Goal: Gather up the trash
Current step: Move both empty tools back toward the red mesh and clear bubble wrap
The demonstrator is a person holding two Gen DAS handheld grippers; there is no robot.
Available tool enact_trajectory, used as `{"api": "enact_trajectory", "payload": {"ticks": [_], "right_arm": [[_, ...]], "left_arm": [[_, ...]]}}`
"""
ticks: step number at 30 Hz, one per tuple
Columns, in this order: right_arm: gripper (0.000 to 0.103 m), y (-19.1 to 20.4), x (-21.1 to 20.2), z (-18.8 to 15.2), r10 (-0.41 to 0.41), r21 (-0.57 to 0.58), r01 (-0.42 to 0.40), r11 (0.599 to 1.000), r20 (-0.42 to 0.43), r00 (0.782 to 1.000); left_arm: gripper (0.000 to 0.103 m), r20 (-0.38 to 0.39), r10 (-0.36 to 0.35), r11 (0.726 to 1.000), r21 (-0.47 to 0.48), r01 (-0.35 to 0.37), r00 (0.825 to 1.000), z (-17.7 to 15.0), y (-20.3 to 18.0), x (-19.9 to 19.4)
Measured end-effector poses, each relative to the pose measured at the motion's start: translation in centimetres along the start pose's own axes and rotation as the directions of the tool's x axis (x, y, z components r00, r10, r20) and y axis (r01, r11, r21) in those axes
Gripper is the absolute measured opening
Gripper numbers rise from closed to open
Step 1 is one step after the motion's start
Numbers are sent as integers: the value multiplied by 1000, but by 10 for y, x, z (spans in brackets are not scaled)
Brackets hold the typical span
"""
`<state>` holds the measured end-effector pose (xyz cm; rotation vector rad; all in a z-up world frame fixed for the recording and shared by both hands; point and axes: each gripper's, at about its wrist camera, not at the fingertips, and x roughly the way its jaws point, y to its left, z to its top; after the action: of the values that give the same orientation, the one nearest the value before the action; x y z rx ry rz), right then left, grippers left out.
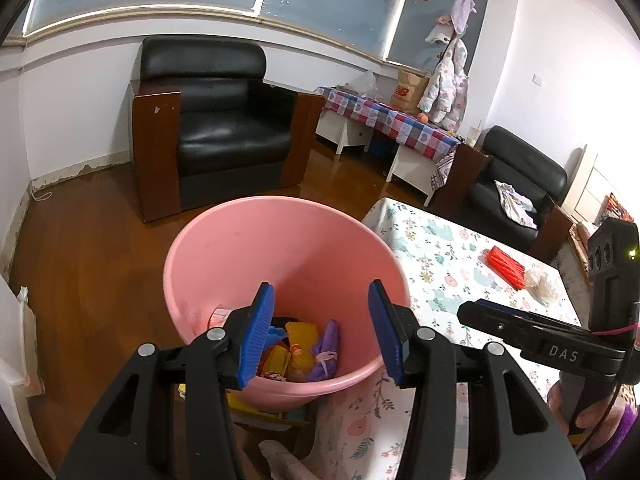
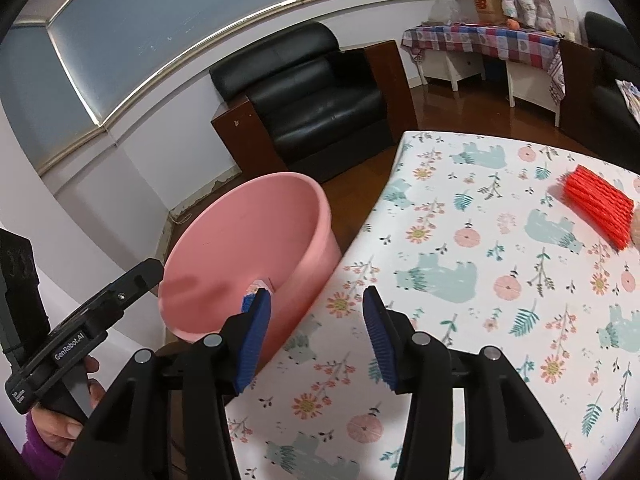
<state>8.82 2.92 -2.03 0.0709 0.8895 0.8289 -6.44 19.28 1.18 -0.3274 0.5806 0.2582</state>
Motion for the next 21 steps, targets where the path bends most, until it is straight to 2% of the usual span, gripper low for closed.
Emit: {"api": "enact_trajectory", "payload": {"ticks": [14, 21], "right_arm": [[48, -58, -37, -5, -51, 113, 43, 993, 65, 997], [51, -114, -70, -10, -141, 195, 117, 974, 116, 983]], "left_arm": [[49, -31, -39, 997, 66, 41, 999, 2, -43, 7], [49, -37, -82, 986, 139, 87, 996, 6, -85, 15]]}}
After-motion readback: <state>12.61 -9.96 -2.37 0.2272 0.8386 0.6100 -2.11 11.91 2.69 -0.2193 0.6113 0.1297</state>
